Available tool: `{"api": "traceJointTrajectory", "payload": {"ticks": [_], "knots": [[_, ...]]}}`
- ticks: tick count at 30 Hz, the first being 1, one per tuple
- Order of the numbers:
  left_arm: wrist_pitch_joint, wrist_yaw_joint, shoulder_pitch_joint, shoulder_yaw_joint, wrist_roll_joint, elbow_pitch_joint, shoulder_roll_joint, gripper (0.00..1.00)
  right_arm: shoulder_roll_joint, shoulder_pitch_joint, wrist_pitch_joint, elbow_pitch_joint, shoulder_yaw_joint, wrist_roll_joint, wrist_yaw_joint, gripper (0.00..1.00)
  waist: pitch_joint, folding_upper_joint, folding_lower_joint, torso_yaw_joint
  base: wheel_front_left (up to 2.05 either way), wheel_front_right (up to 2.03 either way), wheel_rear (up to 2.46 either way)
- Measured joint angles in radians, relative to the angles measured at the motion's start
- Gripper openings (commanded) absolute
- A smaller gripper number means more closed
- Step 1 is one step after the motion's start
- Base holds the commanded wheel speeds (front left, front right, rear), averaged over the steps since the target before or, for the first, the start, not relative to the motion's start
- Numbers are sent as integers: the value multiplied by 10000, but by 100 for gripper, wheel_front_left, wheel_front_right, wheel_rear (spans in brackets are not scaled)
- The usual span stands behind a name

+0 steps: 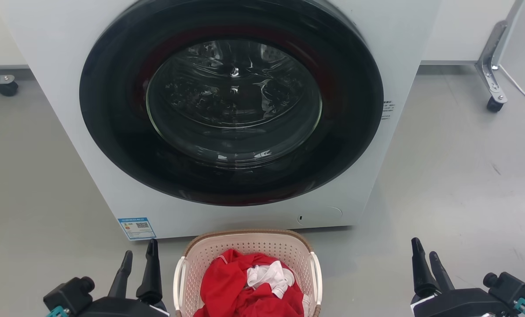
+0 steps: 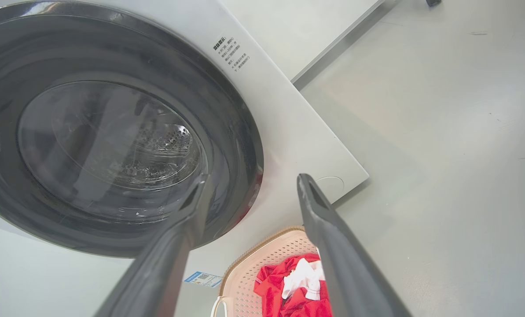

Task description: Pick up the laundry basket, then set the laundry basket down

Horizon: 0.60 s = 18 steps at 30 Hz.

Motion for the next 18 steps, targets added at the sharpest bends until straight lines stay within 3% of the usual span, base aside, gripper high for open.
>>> {"api": "traceJointTrajectory", "payload": {"ticks": [18], "knots": [[-658, 428, 423, -351, 3304, -583, 8, 100, -19, 132, -665, -374, 587, -2721, -443, 100, -1, 0, 0, 20, 0, 0, 0]]}}
